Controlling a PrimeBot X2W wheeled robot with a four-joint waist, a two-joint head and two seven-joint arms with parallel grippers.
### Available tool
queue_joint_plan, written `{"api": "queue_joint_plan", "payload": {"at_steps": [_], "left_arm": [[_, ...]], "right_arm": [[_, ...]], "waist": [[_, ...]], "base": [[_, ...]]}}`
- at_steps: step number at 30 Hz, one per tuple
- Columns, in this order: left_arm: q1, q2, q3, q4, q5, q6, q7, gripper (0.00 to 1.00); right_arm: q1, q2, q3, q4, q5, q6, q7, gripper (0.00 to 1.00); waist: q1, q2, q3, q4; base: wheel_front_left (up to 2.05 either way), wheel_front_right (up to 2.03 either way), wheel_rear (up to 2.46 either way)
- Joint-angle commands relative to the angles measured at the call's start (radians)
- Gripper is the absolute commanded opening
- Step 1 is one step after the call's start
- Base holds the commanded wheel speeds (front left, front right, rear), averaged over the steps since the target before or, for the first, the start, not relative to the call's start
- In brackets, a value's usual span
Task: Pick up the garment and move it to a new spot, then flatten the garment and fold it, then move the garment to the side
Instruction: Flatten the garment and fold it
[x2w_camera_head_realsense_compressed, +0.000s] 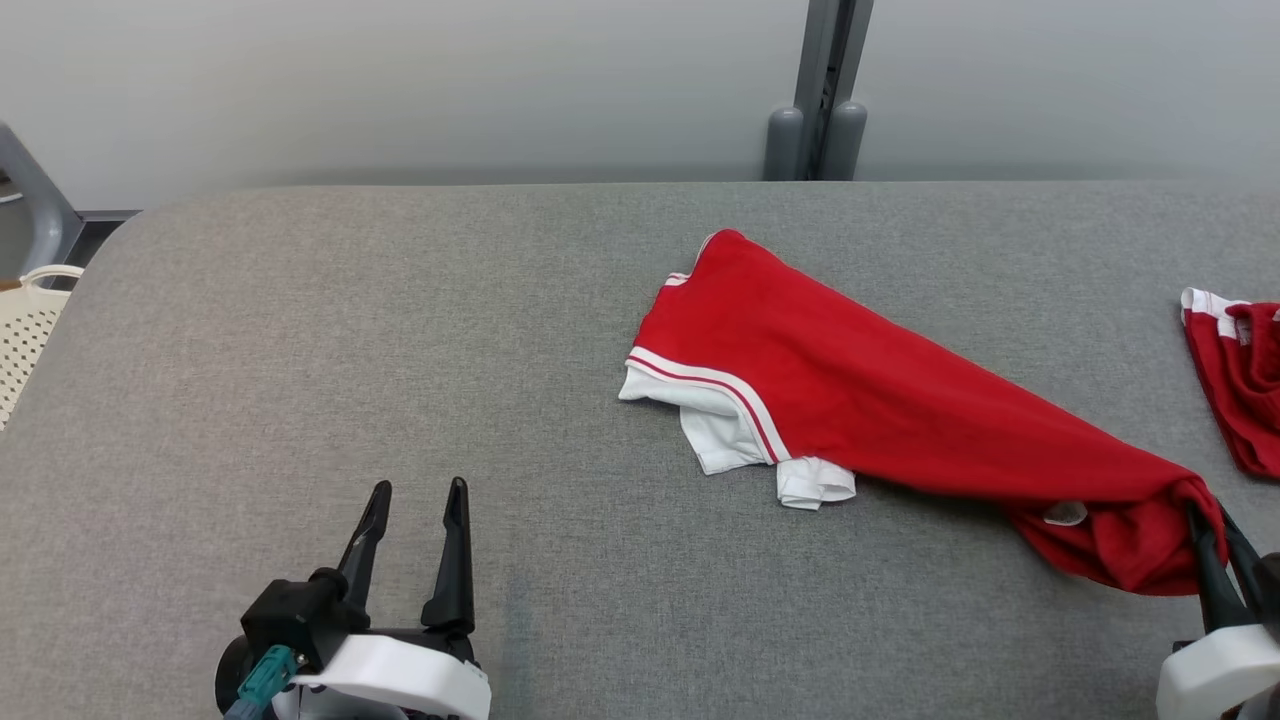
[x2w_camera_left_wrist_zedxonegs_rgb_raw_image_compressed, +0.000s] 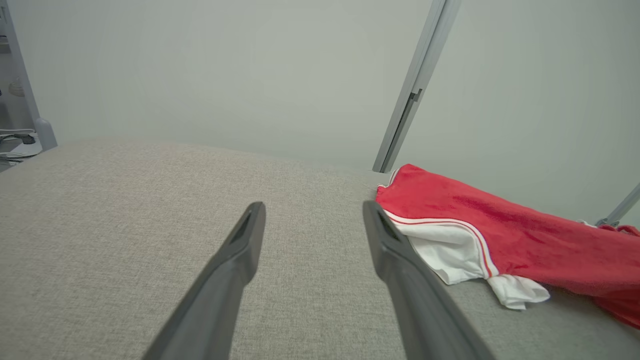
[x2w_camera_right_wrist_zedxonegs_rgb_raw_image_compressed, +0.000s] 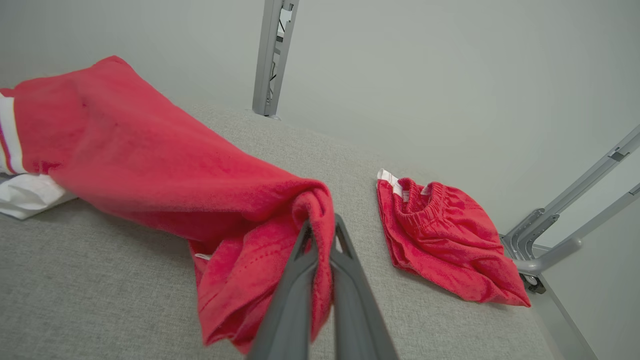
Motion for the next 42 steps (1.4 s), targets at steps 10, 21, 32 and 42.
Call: {"api": "queue_joint_plan", "payload": {"at_steps": [10, 21, 32, 42], "left_arm": [[-0.017, 0.004, -0.025, 0.034, 0.02, -0.015, -0.001, 1.0], [-0.037, 0.003, -0.037, 0.076, 0.035, -0.038, -0.001, 1.0], [-0.269, 0.004, -0.113, 0.353, 0.003, -0.107, 0.05, 1.0], [-0.507, 0.012, -0.123, 0.627, -0.054, -0.12, 0.096, 1.0]], "right_arm": [[0.042, 0.036, -0.012, 0.012, 0.001, 0.0, -0.016, 1.0], [0.073, 0.066, -0.021, -0.063, 0.008, 0.0, -0.023, 1.0], [0.035, 0.083, 0.053, -0.103, 0.039, 0.0, -0.049, 1.0], [-0.036, 0.085, 0.092, -0.069, 0.047, 0.0, -0.101, 1.0]], "waist": [[0.0, -0.0001, -0.005, -0.054], [0.0, -0.0001, -0.028, -0.116], [0.0, -0.0001, 0.012, -0.188], [0.0, -0.0001, 0.113, -0.284]], "base": [[0.0, 0.0, 0.0], [0.0, 0.0, 0.0], [0.0, 0.0, 0.0], [0.0, 0.0, 0.0]]}}
